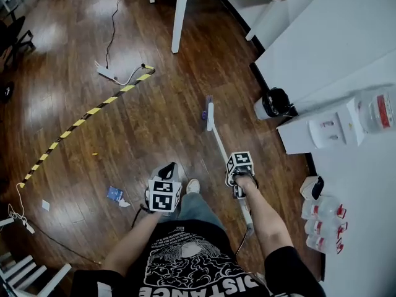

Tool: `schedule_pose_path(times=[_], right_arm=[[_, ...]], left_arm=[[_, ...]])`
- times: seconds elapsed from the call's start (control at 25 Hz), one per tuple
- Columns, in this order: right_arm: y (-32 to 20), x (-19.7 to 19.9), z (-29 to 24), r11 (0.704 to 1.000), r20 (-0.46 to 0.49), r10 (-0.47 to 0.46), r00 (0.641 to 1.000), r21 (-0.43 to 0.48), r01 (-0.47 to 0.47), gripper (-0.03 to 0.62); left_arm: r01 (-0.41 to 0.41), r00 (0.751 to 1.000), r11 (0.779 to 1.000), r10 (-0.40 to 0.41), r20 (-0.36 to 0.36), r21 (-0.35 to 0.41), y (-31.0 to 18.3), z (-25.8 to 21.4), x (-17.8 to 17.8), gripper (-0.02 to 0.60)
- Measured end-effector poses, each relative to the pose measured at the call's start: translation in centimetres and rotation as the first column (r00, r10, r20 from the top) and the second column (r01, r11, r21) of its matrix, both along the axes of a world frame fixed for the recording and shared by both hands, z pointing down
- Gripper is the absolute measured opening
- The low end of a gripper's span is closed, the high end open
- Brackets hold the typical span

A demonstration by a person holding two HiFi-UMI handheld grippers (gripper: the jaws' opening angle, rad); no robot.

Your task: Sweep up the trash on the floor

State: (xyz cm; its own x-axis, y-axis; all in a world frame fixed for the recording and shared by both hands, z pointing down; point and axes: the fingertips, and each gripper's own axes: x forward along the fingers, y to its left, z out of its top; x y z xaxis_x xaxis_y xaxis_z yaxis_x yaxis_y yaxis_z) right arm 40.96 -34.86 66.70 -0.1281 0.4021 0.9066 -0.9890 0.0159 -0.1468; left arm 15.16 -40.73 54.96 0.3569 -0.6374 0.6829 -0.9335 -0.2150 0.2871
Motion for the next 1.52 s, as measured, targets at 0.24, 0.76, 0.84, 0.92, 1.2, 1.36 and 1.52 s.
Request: schedule_pose_path(times=[0.24, 0.76, 0.84, 0.92, 1.2, 1.36, 1.52], right_arm=[[-7.5, 3.3, 1.1, 0.995, -0.098, -0.072, 0.993, -0.074, 0.065, 0.000], [-17.9, 8.6, 4.3, 0.920, -0.216, -0.362, 0.907, -0.239, 0.311, 0.000], [-17.5, 8.0, 4.9, 0.894, -0.201, -0.419, 0.885, -0.262, 0.364, 0.000], [-17.0, 7.7, 5.3, 0.867, -0.195, -0.473, 0.859, -0.277, 0.415, 0.000], [-14.6, 7.2, 5.9, 0.835, -0.168, -0.524, 0.835, -0.294, 0.465, 0.008], [-12.3, 5.4, 6.1, 0.863, -0.132, -0.468, 0.874, -0.279, 0.420, 0.012], [-10.2, 4.1, 6.0, 0.841, -0.128, -0.510, 0.850, -0.283, 0.462, 0.012]], left_arm=[[0.084, 0.996, 0.996, -0.083, 0.027, -0.028, -4.6, 0.9, -2.1, 0.006], [0.227, 0.972, 0.972, -0.222, 0.077, -0.060, -13.4, 1.2, -0.1, 0.006], [0.240, 0.969, 0.969, -0.234, 0.081, -0.068, -14.0, 1.4, 0.0, 0.006], [0.244, 0.968, 0.967, -0.238, 0.084, -0.072, -14.3, 1.5, 0.2, 0.006], [0.271, 0.960, 0.960, -0.263, 0.098, -0.074, -13.5, 1.5, 0.2, 0.006], [0.298, 0.952, 0.951, -0.290, 0.096, -0.083, -11.2, 1.7, -0.3, 0.006], [0.332, 0.941, 0.940, -0.325, 0.089, -0.077, -8.4, 1.9, -1.5, 0.006]])
